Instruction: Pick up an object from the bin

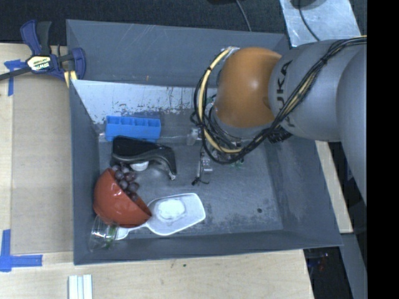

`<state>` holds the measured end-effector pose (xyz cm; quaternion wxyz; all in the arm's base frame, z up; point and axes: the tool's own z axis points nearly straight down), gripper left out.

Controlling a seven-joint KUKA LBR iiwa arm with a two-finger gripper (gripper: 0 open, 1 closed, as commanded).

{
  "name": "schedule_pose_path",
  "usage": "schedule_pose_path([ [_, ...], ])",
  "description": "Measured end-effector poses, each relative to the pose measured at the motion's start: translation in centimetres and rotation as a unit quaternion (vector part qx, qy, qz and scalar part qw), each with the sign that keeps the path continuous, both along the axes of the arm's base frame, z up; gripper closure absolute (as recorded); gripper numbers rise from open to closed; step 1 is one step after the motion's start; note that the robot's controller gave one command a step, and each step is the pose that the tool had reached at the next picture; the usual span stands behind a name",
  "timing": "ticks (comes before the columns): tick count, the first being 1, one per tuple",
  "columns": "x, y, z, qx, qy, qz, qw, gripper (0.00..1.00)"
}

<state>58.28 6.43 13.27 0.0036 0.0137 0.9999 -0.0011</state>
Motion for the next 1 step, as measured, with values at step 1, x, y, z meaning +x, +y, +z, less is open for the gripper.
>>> schedule_pose_path([
  [1, 1.44, 5.87, -3.33, 0.002, 0.0059, 0.085, 0.9964, 0.0],
])
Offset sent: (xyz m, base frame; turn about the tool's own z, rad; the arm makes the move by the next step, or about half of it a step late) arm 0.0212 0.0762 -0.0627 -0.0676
